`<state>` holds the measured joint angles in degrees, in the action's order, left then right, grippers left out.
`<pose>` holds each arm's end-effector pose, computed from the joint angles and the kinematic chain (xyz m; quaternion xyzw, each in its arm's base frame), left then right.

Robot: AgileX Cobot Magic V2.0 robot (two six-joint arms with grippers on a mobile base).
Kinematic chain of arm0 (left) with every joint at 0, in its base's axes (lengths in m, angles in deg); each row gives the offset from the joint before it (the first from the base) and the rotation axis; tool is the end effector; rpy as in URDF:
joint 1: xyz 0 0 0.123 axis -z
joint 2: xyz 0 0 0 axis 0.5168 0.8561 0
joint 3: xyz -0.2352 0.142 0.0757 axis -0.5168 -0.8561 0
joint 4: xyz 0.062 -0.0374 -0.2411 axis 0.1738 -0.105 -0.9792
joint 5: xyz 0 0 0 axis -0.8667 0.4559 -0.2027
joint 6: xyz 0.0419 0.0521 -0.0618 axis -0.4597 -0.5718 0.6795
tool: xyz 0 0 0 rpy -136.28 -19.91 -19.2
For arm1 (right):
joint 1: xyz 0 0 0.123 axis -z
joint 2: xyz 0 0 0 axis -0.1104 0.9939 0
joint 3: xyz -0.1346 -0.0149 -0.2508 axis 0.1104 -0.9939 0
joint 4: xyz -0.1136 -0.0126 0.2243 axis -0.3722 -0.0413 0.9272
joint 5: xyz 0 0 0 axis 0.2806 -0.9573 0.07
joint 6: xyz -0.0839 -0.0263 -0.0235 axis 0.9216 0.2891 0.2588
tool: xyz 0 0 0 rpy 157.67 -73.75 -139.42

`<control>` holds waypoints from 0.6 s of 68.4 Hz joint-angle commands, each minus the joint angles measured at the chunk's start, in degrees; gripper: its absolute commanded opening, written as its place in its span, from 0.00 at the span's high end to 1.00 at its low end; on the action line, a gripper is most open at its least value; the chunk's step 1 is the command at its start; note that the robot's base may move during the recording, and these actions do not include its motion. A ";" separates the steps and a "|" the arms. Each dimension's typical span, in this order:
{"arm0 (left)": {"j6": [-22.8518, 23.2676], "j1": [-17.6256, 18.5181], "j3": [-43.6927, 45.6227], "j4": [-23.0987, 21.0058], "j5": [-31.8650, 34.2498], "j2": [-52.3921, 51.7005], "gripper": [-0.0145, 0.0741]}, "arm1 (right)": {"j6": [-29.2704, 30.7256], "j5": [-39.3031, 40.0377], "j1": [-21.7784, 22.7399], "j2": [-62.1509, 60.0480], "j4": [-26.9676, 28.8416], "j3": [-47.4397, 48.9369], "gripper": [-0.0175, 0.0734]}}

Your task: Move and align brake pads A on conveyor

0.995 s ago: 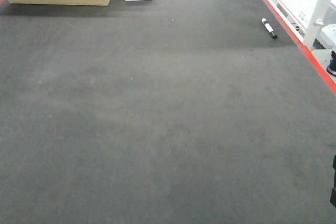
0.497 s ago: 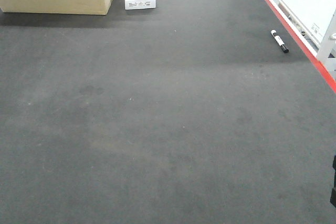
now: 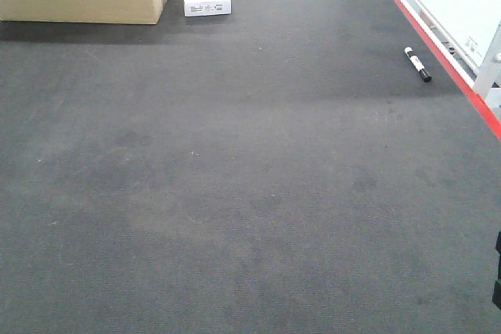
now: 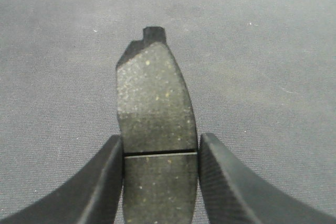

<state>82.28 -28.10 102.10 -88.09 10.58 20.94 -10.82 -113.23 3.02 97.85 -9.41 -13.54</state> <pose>0.0957 -0.0063 0.2764 -0.0119 0.8799 -0.0396 0.4733 0.0997 0.0069 0.2715 -0.0165 0.8624 0.0264 0.5052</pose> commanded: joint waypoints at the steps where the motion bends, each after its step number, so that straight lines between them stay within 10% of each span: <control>1: 0.21 0.40 1.80 -0.30 4.95 0.00 0.84 | 0.35 4.76 0.31 0.03 -0.16 1.83 0.81; 41: 0.21 0.40 1.80 -0.30 4.95 0.00 0.84 | 0.35 4.40 0.31 0.03 -0.21 1.83 0.81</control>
<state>82.28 -28.10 102.10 -88.09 10.58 20.94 -10.82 -113.29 3.02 97.85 -9.41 -13.54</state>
